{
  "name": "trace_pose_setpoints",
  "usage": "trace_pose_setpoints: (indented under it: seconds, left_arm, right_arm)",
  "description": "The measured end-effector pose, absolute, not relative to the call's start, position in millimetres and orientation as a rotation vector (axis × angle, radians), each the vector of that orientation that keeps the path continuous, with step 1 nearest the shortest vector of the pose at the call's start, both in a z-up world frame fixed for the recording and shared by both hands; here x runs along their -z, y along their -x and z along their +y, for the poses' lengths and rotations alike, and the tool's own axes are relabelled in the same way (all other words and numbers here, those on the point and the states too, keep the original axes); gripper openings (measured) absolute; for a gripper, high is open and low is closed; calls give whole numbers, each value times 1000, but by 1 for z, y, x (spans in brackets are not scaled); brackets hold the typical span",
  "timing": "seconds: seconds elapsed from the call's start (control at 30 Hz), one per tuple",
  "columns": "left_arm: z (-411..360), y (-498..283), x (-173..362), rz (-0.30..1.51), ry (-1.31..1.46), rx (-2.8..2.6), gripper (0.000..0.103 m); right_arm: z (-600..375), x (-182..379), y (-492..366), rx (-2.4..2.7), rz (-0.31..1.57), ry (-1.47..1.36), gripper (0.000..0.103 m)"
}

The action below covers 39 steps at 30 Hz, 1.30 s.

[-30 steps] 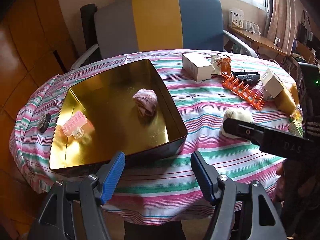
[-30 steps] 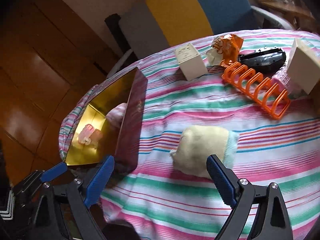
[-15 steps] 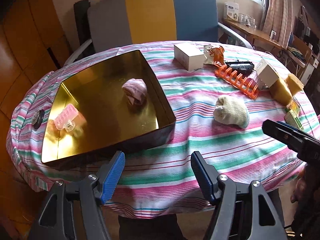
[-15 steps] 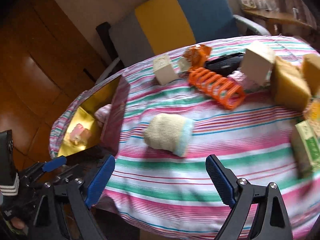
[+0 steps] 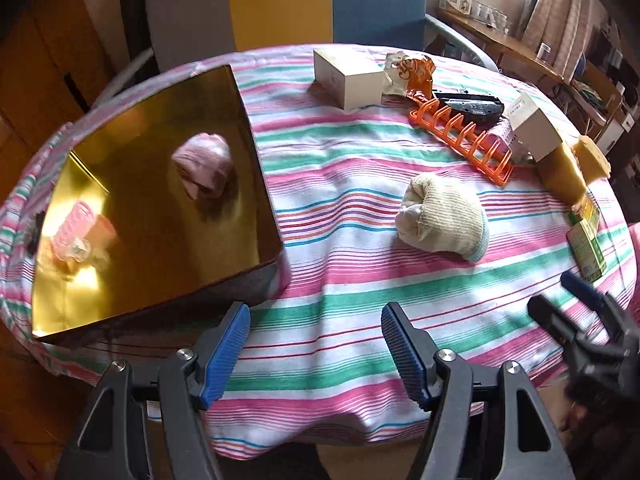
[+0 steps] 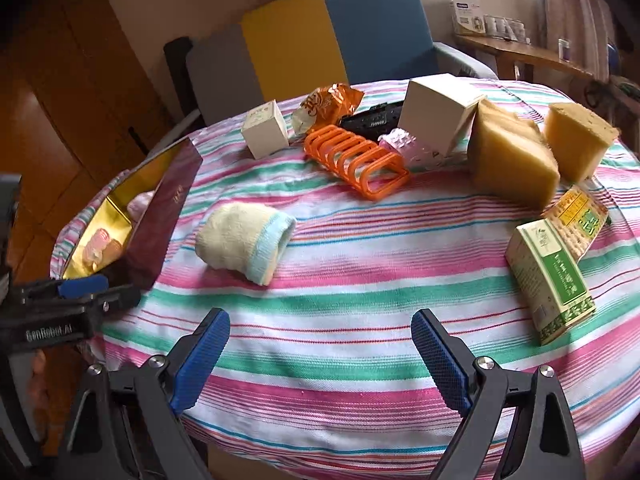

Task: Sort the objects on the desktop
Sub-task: 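Grasp the cream knitted sock with the left gripper, then grasp the green essential-oil box with the right gripper while the left holds the sock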

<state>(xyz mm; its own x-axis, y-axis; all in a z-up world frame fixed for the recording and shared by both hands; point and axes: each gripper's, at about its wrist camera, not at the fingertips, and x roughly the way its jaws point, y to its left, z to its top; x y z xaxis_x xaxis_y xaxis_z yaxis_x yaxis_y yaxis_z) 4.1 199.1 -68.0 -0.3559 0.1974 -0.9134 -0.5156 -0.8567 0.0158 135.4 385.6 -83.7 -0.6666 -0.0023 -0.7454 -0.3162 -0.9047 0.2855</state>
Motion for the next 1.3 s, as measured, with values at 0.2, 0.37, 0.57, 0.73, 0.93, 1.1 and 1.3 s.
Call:
trace_pose_setpoints:
  seconds: [0.2,0.37,0.57,0.73,0.93,1.1,1.3]
  left_arm:
    - [233,5,68,413,1407,-2200,70]
    - [268,7,67,492,1296,-2173,70]
    - [293,13,75,517,1244,-2108,72]
    - [315,9,95,609,1232,-2016,77]
    - [299,13,107,514,1273,-2011,76]
    - [275,10,107,494,1271,-2038,76]
    - [248,1,106,476,1283,-2049,75]
  right_arm:
    - [385,94,-136,-2657,603,1199,95]
    - [385,96,-136,-2675,594,1187,96]
    - [380,98,-132,-2698,546,1179,102]
    - [378,99,-130,-2704,520,1179,103]
    - [387,92,-136,-2684,566,1183,99]
    - [410,68,-161,-2624,547,1041,95]
    - [457,50,-184,-2445,460,921,94]
